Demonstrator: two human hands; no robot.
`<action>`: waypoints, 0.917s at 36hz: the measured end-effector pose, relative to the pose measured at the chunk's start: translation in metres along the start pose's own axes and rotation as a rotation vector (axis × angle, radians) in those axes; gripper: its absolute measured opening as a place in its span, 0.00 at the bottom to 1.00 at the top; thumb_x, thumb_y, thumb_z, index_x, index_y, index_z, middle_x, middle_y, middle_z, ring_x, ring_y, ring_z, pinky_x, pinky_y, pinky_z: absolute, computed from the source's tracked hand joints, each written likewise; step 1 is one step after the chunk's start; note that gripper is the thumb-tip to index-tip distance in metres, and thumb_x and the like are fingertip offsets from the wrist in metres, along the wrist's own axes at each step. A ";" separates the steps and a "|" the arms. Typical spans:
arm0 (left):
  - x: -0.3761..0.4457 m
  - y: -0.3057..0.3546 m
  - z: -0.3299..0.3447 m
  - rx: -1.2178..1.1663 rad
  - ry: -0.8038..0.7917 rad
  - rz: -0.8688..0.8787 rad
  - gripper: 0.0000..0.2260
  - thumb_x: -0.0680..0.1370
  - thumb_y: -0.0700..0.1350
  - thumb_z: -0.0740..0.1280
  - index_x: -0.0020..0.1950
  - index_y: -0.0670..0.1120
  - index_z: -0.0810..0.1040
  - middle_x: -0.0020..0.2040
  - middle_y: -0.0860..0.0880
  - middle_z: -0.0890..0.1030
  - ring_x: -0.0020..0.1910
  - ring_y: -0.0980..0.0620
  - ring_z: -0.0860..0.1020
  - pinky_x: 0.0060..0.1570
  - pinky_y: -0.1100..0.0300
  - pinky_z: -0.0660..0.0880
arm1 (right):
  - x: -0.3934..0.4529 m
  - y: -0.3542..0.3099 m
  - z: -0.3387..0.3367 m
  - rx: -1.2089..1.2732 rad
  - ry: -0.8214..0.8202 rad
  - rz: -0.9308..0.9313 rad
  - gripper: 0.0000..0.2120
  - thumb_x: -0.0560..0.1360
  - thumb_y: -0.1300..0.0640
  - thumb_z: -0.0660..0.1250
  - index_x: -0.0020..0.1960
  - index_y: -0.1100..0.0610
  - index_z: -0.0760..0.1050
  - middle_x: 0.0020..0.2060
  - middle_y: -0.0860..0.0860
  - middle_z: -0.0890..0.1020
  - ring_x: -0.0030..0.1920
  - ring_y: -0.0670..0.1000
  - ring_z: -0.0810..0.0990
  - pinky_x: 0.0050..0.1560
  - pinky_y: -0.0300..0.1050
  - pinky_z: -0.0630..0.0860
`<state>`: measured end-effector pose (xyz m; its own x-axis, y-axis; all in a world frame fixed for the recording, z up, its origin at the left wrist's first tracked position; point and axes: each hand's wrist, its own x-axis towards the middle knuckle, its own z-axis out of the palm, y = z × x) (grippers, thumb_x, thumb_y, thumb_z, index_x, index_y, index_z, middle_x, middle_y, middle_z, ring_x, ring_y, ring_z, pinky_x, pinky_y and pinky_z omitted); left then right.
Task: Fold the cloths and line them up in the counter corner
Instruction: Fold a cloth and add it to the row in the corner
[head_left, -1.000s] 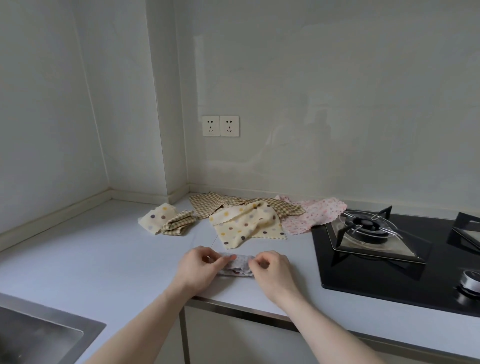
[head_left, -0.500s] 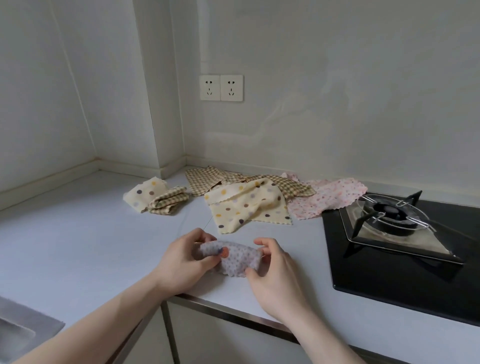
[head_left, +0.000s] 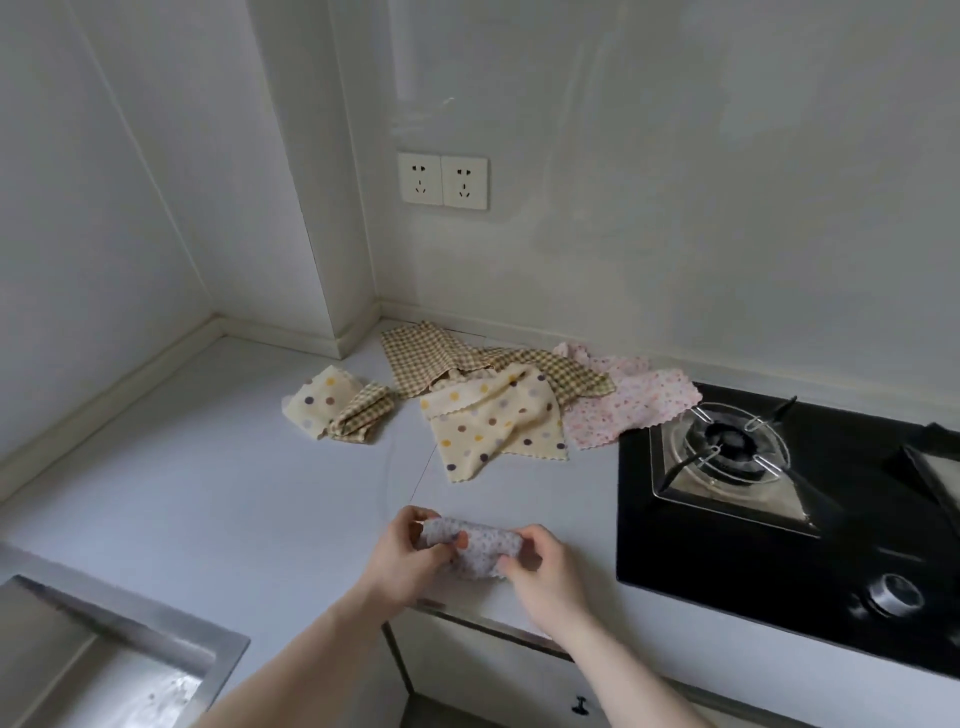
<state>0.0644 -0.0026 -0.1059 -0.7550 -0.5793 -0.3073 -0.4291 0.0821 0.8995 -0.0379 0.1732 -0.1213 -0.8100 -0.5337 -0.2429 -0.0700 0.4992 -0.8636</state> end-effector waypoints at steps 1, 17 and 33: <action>-0.013 0.009 0.000 -0.014 -0.030 -0.020 0.15 0.71 0.41 0.78 0.53 0.42 0.78 0.44 0.46 0.85 0.39 0.55 0.84 0.38 0.59 0.80 | -0.010 -0.009 -0.008 0.020 -0.032 0.042 0.07 0.74 0.61 0.72 0.46 0.51 0.77 0.43 0.45 0.84 0.46 0.45 0.82 0.45 0.39 0.77; -0.177 0.182 -0.013 0.072 -0.240 0.169 0.11 0.81 0.49 0.68 0.48 0.43 0.73 0.34 0.52 0.80 0.33 0.60 0.78 0.33 0.66 0.73 | -0.172 -0.145 -0.159 0.089 -0.066 0.105 0.06 0.79 0.55 0.69 0.55 0.48 0.79 0.51 0.43 0.85 0.52 0.40 0.82 0.54 0.41 0.80; -0.187 0.298 0.086 0.184 -0.642 0.495 0.05 0.81 0.49 0.69 0.48 0.52 0.75 0.33 0.61 0.81 0.35 0.63 0.80 0.37 0.69 0.74 | -0.268 -0.147 -0.278 0.181 0.339 0.124 0.10 0.77 0.47 0.71 0.57 0.47 0.79 0.51 0.43 0.86 0.53 0.42 0.84 0.56 0.46 0.81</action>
<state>0.0345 0.2001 0.1929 -0.9900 0.1291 -0.0573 -0.0056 0.3697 0.9291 0.0278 0.4328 0.1931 -0.9542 -0.2063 -0.2168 0.1195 0.4014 -0.9081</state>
